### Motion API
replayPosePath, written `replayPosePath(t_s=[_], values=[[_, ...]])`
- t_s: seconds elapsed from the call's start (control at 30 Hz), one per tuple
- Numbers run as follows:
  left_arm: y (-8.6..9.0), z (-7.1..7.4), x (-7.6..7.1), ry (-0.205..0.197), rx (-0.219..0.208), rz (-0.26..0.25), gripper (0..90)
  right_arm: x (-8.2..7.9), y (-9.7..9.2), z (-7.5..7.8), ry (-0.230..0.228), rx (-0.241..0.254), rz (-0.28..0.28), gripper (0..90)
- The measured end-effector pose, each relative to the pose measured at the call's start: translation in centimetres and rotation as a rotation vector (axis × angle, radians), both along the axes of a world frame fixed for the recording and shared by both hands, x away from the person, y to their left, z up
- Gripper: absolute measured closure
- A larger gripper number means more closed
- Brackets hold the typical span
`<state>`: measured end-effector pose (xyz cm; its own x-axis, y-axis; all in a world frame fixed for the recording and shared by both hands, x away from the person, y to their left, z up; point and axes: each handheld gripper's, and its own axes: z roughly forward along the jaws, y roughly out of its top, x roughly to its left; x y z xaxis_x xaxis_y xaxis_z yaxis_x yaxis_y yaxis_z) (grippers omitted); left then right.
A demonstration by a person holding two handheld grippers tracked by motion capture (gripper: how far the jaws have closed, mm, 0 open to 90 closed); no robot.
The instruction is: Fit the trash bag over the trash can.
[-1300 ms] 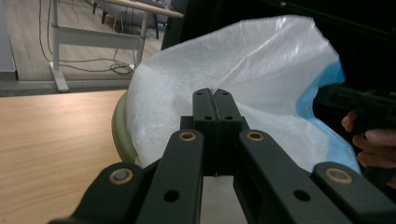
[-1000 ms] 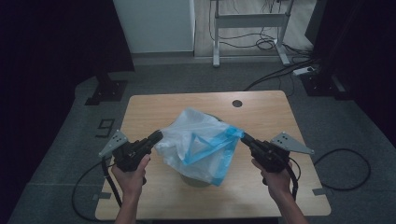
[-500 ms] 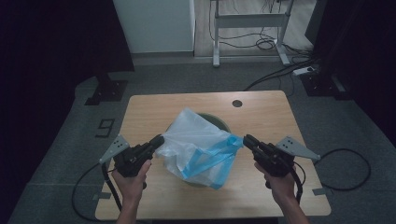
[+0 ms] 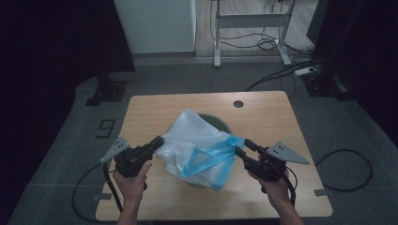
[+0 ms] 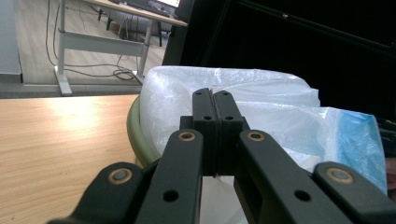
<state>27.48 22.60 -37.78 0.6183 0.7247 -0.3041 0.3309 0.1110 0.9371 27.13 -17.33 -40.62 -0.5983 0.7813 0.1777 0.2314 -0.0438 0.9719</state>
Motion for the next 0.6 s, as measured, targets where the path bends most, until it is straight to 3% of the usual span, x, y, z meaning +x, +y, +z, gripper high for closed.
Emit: replayPosePath(t_s=[0.07,0.3,0.4,0.6], values=[[0.2,0.0,0.0,0.002,-0.004,-0.002,89.5,0.2,0.5,0.2,-0.006,-0.015,-0.007,50.2],[0.7,-0.2,-0.1,0.007,-0.022,-0.019,87.9,0.9,1.2,0.8,-0.025,-0.025,0.016,84.5],[0.6,0.1,-0.1,0.010,-0.013,-0.049,74.5,1.0,1.0,1.2,-0.042,-0.011,0.010,88.0],[0.2,1.5,-0.7,-0.027,0.034,-0.085,49.3,0.9,0.3,2.5,-0.075,-0.032,-0.001,88.5]])
